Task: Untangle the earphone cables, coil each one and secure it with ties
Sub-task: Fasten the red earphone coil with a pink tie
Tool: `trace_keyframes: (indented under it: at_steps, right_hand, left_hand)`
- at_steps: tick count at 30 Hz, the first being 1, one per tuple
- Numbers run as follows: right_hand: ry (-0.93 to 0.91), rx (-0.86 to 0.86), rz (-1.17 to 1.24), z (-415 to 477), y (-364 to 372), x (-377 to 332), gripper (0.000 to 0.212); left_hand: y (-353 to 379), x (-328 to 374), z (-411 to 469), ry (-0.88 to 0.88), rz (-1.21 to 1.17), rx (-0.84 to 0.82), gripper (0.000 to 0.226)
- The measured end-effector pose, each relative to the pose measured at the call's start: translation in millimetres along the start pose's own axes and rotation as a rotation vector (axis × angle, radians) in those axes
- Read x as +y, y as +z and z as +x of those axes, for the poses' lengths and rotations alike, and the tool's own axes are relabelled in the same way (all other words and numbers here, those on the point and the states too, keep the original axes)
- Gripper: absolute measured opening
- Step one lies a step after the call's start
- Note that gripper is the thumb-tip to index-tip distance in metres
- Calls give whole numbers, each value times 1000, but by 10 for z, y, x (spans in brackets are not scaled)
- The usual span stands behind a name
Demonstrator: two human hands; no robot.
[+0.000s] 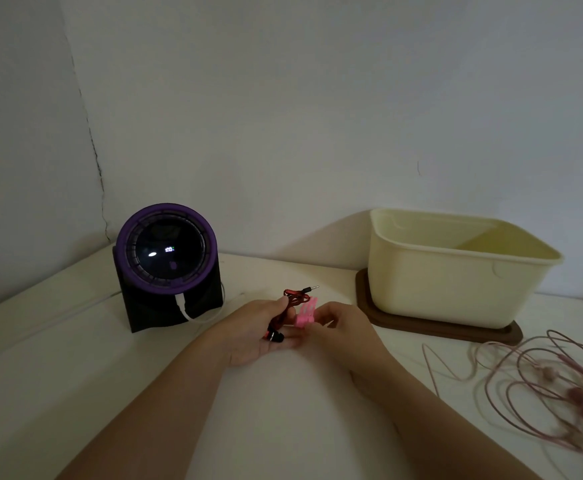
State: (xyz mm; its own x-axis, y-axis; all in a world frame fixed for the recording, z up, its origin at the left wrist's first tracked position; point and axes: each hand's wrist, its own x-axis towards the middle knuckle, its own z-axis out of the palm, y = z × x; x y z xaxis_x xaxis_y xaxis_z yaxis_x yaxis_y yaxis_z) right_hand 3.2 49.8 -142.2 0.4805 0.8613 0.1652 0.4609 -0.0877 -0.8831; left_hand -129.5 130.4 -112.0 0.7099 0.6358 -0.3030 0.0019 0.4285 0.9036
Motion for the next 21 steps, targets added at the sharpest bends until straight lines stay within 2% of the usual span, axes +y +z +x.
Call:
trace_keyframes:
  at_steps: [8,12,18,21]
  right_hand:
    - [-71,71,-67,19,17,46,9]
    - [-80,65,-21,16,10,62,10]
    - [-110,75,0,-7,-9,57,8]
    - [-157,48,-5,-21,-16,30,17]
  left_hand:
    - [6,-28,52,51,35,-48,38]
    - [13,-29,45,67,18,-47,46]
    - [17,-22,48,85,-8,-94,37]
    - [14,-44,68,87,-29,-103,36]
